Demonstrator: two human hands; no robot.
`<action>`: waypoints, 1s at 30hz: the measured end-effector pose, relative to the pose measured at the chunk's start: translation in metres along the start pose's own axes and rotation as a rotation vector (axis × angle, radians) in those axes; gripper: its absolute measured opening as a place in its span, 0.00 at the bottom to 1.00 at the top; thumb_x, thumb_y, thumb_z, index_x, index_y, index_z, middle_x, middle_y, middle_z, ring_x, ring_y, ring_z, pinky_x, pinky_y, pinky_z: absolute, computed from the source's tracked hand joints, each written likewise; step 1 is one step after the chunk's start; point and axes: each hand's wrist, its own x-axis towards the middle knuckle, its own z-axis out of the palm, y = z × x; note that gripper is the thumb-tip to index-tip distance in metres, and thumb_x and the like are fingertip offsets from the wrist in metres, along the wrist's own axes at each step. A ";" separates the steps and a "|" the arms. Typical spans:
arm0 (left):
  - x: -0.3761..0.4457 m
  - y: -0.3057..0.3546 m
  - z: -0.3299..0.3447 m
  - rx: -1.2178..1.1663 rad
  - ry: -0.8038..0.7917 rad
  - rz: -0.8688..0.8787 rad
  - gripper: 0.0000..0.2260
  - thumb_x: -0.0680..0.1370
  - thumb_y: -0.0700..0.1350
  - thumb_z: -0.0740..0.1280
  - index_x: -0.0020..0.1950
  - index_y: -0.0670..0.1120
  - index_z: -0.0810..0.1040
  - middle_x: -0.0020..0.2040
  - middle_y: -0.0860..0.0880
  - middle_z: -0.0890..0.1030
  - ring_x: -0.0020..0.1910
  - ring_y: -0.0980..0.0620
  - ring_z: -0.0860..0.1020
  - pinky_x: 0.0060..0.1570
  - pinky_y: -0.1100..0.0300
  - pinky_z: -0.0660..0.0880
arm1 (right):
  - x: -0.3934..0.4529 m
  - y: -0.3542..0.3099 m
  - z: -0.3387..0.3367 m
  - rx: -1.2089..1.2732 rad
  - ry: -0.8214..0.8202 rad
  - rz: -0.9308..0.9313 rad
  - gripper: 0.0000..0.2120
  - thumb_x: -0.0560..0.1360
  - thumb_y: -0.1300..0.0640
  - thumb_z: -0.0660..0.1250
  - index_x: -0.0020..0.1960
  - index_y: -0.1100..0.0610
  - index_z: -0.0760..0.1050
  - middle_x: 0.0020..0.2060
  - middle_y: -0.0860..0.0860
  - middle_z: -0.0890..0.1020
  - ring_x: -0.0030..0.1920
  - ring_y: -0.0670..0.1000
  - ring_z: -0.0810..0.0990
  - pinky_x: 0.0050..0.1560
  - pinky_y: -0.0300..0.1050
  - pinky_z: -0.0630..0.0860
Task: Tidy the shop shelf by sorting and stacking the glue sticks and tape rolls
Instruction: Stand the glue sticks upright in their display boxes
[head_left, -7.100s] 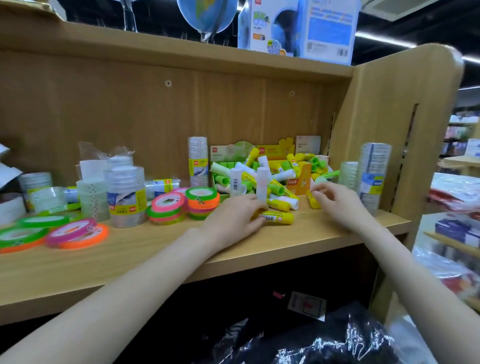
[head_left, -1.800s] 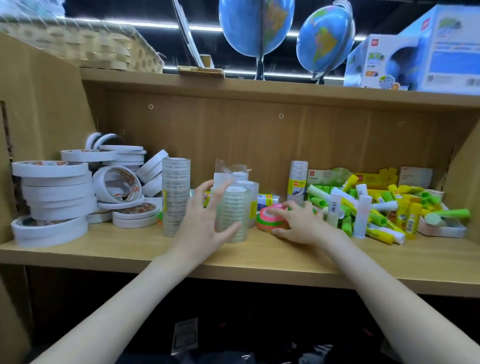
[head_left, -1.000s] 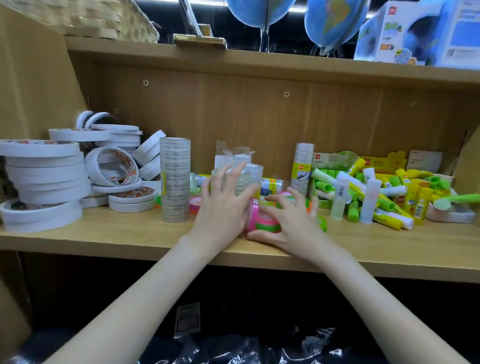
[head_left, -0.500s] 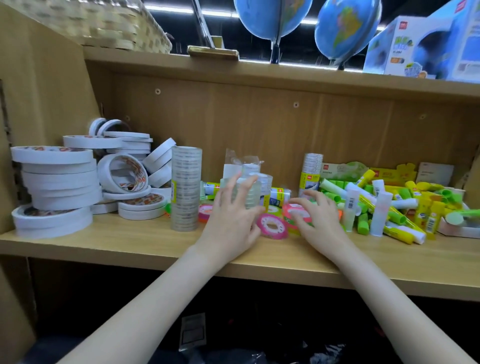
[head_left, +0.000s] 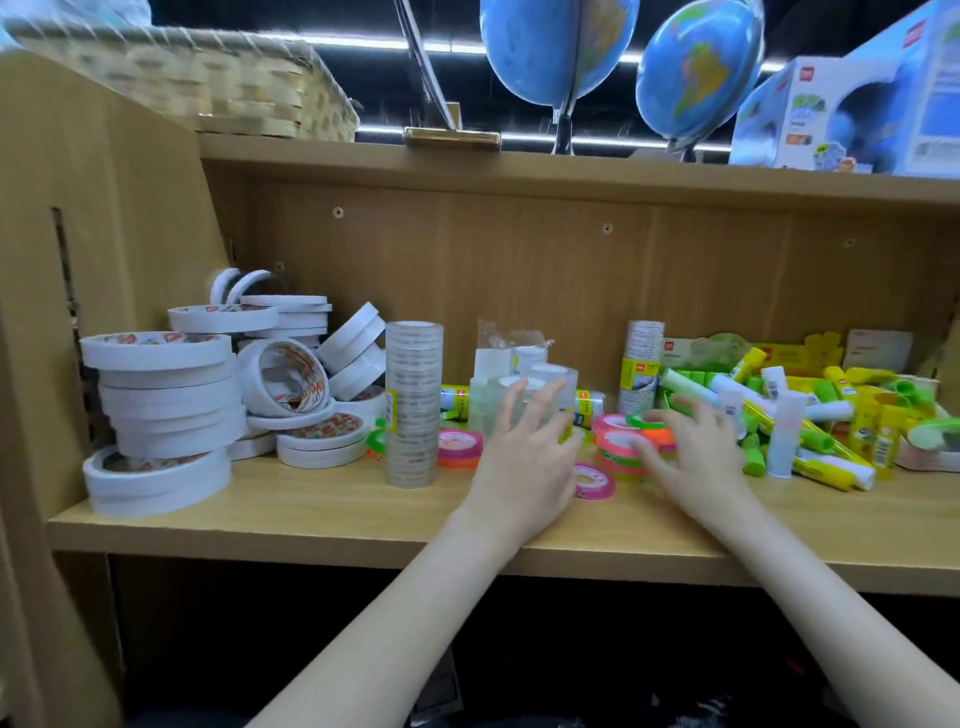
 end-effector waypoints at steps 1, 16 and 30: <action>0.000 0.000 0.000 0.002 -0.017 0.006 0.03 0.63 0.47 0.73 0.35 0.49 0.82 0.48 0.51 0.83 0.65 0.45 0.73 0.67 0.44 0.54 | 0.003 0.005 0.001 0.002 0.029 0.039 0.19 0.75 0.49 0.65 0.63 0.54 0.74 0.67 0.58 0.67 0.68 0.60 0.61 0.66 0.59 0.63; -0.023 -0.018 -0.020 -0.496 0.094 -0.284 0.23 0.71 0.48 0.55 0.67 0.50 0.64 0.71 0.50 0.65 0.69 0.52 0.65 0.67 0.58 0.65 | 0.008 -0.031 -0.032 0.294 -0.068 -0.311 0.22 0.69 0.38 0.65 0.61 0.43 0.70 0.60 0.46 0.72 0.63 0.43 0.68 0.66 0.39 0.64; -0.042 -0.081 -0.048 -0.386 0.345 -0.667 0.29 0.68 0.49 0.67 0.67 0.53 0.61 0.62 0.44 0.66 0.62 0.51 0.62 0.63 0.57 0.61 | 0.011 -0.105 0.005 0.078 -0.151 -0.521 0.31 0.68 0.42 0.71 0.67 0.41 0.62 0.64 0.39 0.65 0.67 0.46 0.58 0.67 0.49 0.53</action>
